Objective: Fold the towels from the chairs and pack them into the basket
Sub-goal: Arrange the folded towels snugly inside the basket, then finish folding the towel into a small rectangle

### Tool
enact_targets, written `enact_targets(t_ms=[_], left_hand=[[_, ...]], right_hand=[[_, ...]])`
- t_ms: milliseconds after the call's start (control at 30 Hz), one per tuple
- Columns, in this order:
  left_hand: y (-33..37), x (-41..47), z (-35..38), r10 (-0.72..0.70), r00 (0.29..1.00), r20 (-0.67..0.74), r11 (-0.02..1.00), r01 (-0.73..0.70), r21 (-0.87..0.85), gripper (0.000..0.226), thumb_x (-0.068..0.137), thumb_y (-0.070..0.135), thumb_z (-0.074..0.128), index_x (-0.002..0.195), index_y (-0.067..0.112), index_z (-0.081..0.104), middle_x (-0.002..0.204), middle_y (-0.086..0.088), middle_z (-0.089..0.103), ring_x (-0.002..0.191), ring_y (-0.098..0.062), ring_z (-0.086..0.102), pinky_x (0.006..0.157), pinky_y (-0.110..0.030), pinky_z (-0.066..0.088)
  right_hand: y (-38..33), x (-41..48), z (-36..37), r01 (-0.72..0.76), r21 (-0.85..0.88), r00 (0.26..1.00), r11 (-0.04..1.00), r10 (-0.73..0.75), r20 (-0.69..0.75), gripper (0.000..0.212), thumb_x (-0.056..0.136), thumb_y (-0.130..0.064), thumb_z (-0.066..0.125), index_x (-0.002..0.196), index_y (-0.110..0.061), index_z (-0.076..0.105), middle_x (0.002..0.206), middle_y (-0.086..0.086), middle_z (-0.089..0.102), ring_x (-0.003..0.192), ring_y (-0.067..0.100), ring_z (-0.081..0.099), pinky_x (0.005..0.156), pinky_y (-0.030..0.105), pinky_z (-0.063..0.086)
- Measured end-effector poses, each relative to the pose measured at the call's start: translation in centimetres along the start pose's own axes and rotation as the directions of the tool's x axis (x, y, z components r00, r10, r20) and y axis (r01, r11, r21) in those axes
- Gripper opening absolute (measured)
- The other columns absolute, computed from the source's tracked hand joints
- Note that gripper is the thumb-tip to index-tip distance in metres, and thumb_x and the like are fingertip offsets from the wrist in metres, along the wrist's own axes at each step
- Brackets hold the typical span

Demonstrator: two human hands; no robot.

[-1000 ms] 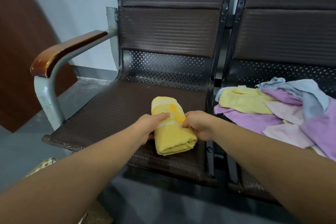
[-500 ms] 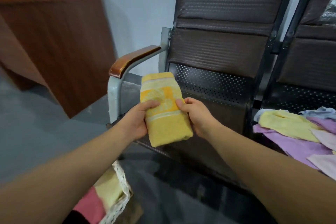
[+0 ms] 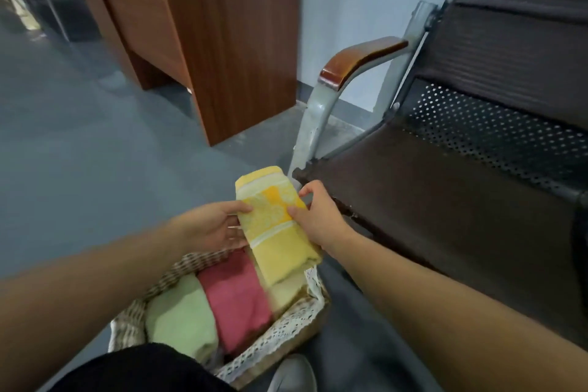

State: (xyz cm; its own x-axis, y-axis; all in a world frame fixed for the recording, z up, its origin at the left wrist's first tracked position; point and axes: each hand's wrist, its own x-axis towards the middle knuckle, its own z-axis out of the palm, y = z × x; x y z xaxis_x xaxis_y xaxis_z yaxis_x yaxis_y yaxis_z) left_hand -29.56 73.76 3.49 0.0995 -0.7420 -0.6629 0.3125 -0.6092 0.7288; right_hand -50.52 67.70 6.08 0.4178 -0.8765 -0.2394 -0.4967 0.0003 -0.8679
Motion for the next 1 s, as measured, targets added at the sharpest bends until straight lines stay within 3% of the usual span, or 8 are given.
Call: enact_targets(t_ms=[133,267,533,600,633,733,867,1000], left_hand=[[-4.9,3.3,-2.8,-0.122,0.992,-0.007,0.992,0.122,-0.007,0.029,0.081,0.015,0.069,0.109,0.014,0.062,0.093,-0.008,0.070,0.086,-0.021,0.066,0.082,-0.037,0.055],[-8.2,5.9,-3.3,-0.181,0.981,-0.062,0.980,0.185,0.068,0.023,0.091,0.010,0.064,0.113,0.009,0.064,0.104,-0.010,0.073,0.096,-0.026,0.068,0.082,-0.040,0.056],[-10.9,9.7,-3.6,0.054,0.982,-0.179,0.929,0.017,0.370,0.040,0.089,0.028,0.073,0.119,0.003,0.064,0.103,-0.010,0.075,0.092,-0.025,0.073,0.082,-0.042,0.060],[-10.9,9.5,-3.1,0.228,0.960,-0.165,0.655,-0.026,0.755,0.042,0.091,0.042,0.068,0.110,0.005,0.061,0.095,-0.007,0.074,0.086,-0.024,0.073,0.075,-0.037,0.058],[-10.7,9.1,-2.7,0.343,0.930,-0.132,0.360,0.000,0.933,0.042,0.094,0.045,0.061,0.113,0.008,0.055,0.100,-0.006,0.071,0.091,-0.025,0.070,0.072,-0.034,0.052],[-11.2,9.1,-2.0,0.540,0.805,0.245,-0.194,-0.164,0.967,0.050,0.096,0.051,0.044,0.130,0.014,0.044,0.123,-0.006,0.053,0.112,-0.027,0.056,0.082,-0.037,0.049],[-11.9,10.7,-3.0,0.226,0.928,0.296,-0.084,-0.284,0.955,0.122,0.064,0.099,0.008,0.158,0.023,0.016,0.163,-0.004,0.016,0.148,-0.024,0.021,0.121,-0.041,0.023],[-12.2,11.5,-3.3,0.045,0.971,0.236,-0.153,-0.227,0.962,0.140,0.043,0.104,-0.006,0.158,0.024,-0.008,0.167,0.003,-0.013,0.154,-0.017,-0.005,0.125,-0.042,0.005]], right_hand=[[3.6,1.4,4.4,-0.003,-0.180,0.994,0.984,0.022,0.106,0.013,0.099,-0.012,0.049,0.100,-0.024,0.043,0.082,0.006,0.054,0.064,0.020,0.046,0.053,0.033,0.034],[6.6,2.6,6.4,-0.029,-0.276,0.989,0.961,0.067,0.129,0.020,0.097,-0.006,0.049,0.091,-0.022,0.059,0.105,0.000,0.061,0.089,0.020,0.058,0.073,0.033,0.049],[8.5,3.6,8.9,0.145,-0.719,0.890,0.679,0.227,0.394,0.043,0.096,-0.002,0.046,0.139,-0.004,0.042,0.153,0.022,0.021,0.134,0.034,0.040,0.106,0.037,0.039],[8.6,3.1,9.1,0.255,-0.787,0.904,0.561,0.150,0.400,0.043,0.096,-0.003,0.046,0.139,-0.005,0.041,0.157,0.020,0.010,0.141,0.034,0.032,0.112,0.038,0.033],[8.7,2.8,9.2,0.320,-0.795,0.905,0.516,0.084,0.418,0.042,0.097,-0.005,0.046,0.139,-0.005,0.043,0.157,0.018,0.011,0.142,0.033,0.030,0.114,0.038,0.031],[9.0,2.2,8.8,0.458,-0.747,0.845,0.482,0.024,0.534,0.048,0.102,-0.020,0.045,0.147,-0.004,0.038,0.157,0.015,0.022,0.145,0.033,0.028,0.116,0.039,0.026],[10.6,2.6,8.9,0.476,-0.785,0.781,0.396,0.221,0.585,0.075,0.106,-0.033,0.042,0.158,0.000,-0.001,0.166,0.019,-0.008,0.154,0.031,-0.003,0.125,0.042,0.004],[11.8,3.4,10.2,0.417,-0.811,0.804,0.411,0.249,0.539,0.068,0.108,-0.022,0.032,0.156,-0.001,-0.012,0.165,0.016,-0.018,0.154,0.028,-0.012,0.125,0.042,-0.001]])
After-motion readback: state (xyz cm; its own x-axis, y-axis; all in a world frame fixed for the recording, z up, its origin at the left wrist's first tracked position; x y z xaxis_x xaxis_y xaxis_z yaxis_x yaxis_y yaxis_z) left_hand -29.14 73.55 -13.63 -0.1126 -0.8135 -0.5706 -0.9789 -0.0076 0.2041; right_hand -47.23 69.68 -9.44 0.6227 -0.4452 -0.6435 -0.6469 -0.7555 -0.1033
